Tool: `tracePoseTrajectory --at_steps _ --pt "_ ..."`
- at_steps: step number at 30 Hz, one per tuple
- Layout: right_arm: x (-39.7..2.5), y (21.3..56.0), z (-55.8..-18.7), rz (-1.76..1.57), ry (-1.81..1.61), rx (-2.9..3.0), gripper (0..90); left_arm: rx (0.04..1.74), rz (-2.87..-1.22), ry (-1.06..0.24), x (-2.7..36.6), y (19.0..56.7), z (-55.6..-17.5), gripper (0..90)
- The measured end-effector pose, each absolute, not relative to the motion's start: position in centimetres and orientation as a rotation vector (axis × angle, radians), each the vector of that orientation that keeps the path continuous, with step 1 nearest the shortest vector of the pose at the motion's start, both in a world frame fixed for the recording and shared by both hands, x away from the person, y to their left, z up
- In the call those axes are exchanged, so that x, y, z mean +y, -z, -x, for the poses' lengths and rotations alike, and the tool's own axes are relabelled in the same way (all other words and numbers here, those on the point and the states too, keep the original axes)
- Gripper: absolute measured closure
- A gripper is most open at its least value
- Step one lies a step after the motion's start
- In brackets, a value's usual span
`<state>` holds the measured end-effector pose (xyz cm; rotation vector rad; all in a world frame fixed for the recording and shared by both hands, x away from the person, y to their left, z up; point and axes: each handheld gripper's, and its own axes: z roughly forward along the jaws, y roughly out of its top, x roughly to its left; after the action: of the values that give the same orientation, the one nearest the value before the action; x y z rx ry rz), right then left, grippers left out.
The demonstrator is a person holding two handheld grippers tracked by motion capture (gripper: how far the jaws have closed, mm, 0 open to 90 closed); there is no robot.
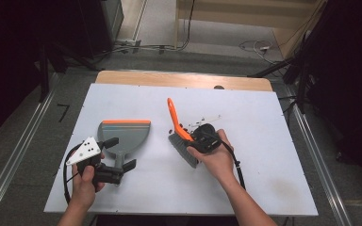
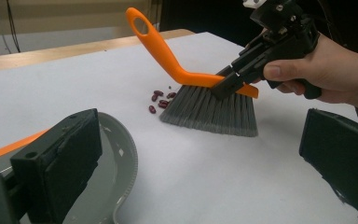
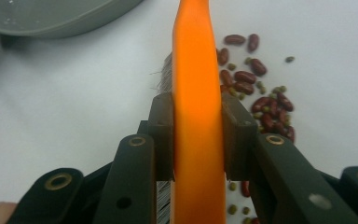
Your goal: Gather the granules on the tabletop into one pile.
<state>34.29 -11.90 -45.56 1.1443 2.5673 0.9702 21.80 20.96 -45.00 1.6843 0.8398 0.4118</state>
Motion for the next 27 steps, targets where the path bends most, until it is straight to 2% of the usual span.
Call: tracePoseTrajectory --at_steps 14,22,27 --pt "-13.5 45.3 -35.1 -1.209 -0.940 2.489 68.2 0.847 -1.678 -0.418 21.2 45.0 -21.8 0.0" --pt "-12.8 43.6 -34.4 -1.181 -0.996 2.461 68.8 0.851 -1.678 -0.413 21.2 45.1 -21.8 0.0" --pt "-10.5 43.1 -34.5 -1.171 -1.034 2.478 68.8 0.845 -1.683 -0.414 21.0 45.1 -21.8 0.0"
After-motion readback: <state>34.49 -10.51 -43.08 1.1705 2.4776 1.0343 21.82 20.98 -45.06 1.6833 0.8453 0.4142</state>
